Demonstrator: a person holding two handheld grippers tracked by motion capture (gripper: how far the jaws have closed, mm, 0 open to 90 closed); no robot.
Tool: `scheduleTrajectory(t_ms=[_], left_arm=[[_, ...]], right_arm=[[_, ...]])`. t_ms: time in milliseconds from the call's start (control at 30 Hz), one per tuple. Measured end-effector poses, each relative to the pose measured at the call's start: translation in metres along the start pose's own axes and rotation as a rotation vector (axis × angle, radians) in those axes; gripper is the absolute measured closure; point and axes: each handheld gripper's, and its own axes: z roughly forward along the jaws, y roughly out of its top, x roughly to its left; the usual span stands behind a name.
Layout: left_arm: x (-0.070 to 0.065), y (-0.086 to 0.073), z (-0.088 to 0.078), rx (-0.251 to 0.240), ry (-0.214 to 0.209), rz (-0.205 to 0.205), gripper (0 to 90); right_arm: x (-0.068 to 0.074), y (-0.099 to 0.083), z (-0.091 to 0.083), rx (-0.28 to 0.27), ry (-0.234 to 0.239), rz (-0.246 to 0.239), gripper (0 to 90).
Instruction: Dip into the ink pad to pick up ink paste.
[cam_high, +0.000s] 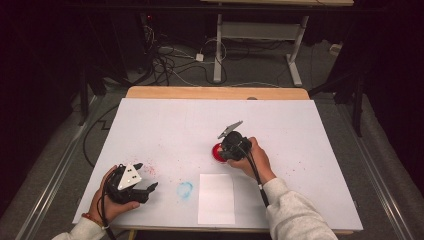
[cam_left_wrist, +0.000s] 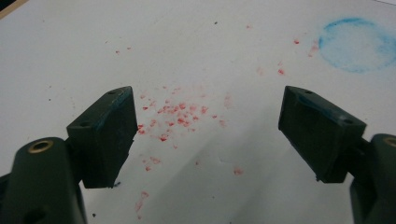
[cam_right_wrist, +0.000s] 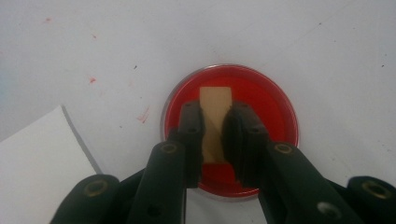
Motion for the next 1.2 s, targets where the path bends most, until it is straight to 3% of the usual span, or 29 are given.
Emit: scheduleTrajectory(t_ms=[267,367,567,900,1100,1200], left_arm=[[-0.0012,0.0004,0.0001,-0.003,-0.008,0.009,18.5],[-0.0015,0.0006,0.0003,-0.003,-0.007,0.007,18.5],[-0.0013,0.0005,0.0005,0.001,-0.007,0.009,18.5],[-0.0012,0.0009,0.0007,-0.003,-0.001,0.018,18.6],[0.0006,-0.0009,0.0004,0.002,-0.005,0.003,18.7],[0.0013,-0.0013,0.0012,0.001,-0.005,-0.005,18.7]], right_arm=[[-0.0021,-0.0003,0.0006,0.0,0.012,-0.012,76.6],[-0.005,-0.0016,0.0009,-0.008,0.031,0.006,76.6],[-0.0009,-0.0025,0.0008,-0.01,0.004,-0.001,76.5],[0.0003,-0.0039,0.0014,-0.019,-0.003,-0.006,76.5],[-0.0026,-0.0057,-0.0009,-0.045,0.014,0.003,76.4],[-0.0031,-0.0066,-0.0076,-0.099,0.006,0.014,76.5]])
